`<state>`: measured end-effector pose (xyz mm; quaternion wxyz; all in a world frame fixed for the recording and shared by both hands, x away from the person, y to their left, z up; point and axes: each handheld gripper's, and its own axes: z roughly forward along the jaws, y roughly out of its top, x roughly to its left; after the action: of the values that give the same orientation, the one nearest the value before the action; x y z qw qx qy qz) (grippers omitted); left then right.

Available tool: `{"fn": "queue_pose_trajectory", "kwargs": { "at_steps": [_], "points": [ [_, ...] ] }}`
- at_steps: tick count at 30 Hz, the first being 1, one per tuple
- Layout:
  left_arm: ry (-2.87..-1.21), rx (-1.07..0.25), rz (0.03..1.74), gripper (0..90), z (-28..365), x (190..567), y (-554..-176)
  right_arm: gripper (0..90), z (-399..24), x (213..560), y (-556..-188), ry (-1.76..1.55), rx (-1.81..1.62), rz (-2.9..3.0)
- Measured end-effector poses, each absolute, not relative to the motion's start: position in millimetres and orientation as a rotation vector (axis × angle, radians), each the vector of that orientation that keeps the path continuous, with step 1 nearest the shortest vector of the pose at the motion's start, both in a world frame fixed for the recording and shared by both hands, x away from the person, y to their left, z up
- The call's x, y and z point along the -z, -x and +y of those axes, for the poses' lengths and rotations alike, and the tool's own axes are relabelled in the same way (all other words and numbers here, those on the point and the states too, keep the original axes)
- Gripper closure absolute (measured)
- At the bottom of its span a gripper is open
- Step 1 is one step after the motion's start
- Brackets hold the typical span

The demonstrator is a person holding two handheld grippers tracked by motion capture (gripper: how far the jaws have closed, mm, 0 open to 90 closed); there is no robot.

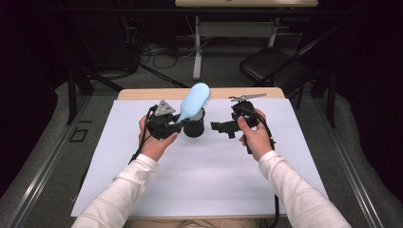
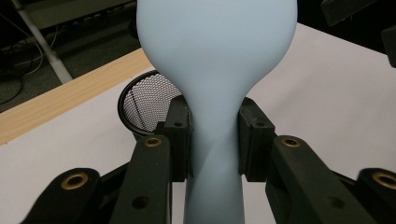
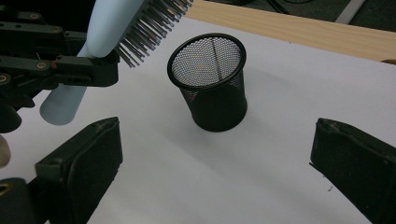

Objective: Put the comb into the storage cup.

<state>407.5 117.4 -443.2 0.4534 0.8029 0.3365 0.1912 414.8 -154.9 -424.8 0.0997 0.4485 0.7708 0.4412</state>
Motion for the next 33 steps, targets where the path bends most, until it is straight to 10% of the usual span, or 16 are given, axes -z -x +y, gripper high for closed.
{"fn": "queue_pose_trajectory", "kwargs": {
  "at_steps": [33],
  "points": [
    [-1.968,-0.482,0.828,69.5,114,445,-406,2.1,-149,408,-434,-1.425,-1.397,2.248]
  ]
}}
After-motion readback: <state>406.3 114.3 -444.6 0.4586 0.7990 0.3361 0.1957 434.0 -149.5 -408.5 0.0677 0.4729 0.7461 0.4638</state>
